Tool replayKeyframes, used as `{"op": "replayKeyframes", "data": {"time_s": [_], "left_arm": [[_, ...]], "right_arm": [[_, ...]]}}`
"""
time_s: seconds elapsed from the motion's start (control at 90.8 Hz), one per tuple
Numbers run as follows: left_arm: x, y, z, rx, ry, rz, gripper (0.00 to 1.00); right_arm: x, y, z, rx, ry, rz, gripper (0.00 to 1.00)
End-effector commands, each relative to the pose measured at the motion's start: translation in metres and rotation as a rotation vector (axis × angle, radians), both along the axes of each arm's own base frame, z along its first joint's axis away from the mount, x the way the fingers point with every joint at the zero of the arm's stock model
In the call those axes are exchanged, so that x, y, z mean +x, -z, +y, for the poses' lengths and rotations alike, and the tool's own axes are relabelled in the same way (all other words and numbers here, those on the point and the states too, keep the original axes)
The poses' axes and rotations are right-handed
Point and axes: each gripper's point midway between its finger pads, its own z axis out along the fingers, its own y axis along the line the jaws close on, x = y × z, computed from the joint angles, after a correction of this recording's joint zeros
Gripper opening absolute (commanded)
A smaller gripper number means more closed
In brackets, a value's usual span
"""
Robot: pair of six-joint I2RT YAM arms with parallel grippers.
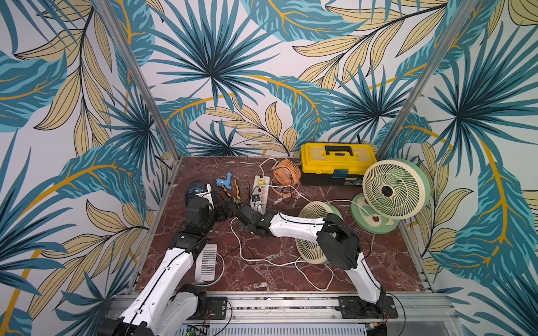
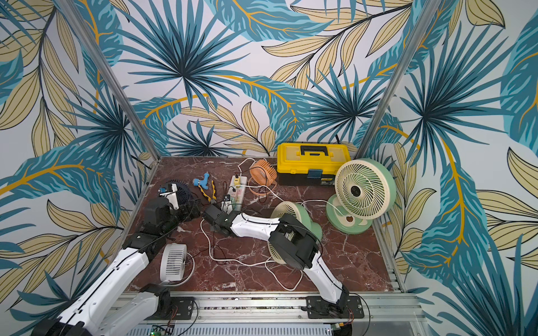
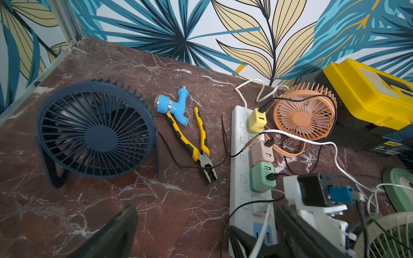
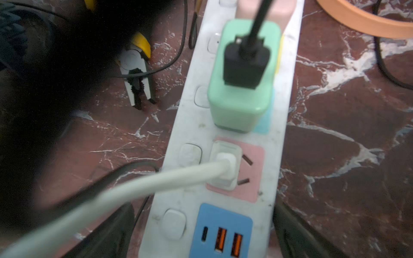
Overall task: Unplug the desk fan from the power strip
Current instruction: Adjust the socket at the center of the board.
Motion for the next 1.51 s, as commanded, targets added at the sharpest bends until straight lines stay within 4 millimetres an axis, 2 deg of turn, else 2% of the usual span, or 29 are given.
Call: {"op": "replayKeyframes", "data": {"time_s": [0.0,0.187,0.397,0.562,0.815,0.98,1.146,1.267,1.498], "left_arm": [[-0.003,0.003,0.003,0.006,-0.012,-0.003,1.00],[-0.002,0.001,0.003,0.004,-0.014,-0.009,1.00],[0.000,0.001,0.000,-0.011,-0.006,-0.008,1.00],[0.004,0.004,-0.009,-0.033,0.029,0.025,1.00],[0.014,0.010,-0.024,-0.086,0.086,0.070,1.00],[0.026,0.016,-0.040,-0.150,0.149,0.079,1.00],[0.037,0.023,-0.057,-0.230,0.216,0.114,1.00],[0.043,0.029,-0.072,-0.301,0.271,0.152,1.00],[0.050,0.045,-0.090,-0.446,0.308,0.204,0.91]], "right_arm": [[-0.005,0.021,-0.010,-0.064,0.024,0.029,0.99],[-0.007,0.022,-0.017,-0.068,0.032,0.028,0.99],[-0.009,0.002,-0.032,-0.067,0.044,-0.025,0.95],[-0.012,-0.004,-0.042,-0.082,0.013,-0.050,0.92],[-0.016,0.007,-0.058,-0.130,-0.069,-0.070,0.81],[-0.016,0.012,-0.065,-0.079,-0.112,-0.085,0.77],[-0.018,0.013,-0.070,-0.080,-0.171,-0.094,0.77],[-0.020,0.008,-0.066,-0.055,-0.219,-0.089,0.78],[-0.022,-0.020,-0.057,0.025,-0.254,-0.086,0.90]]}}
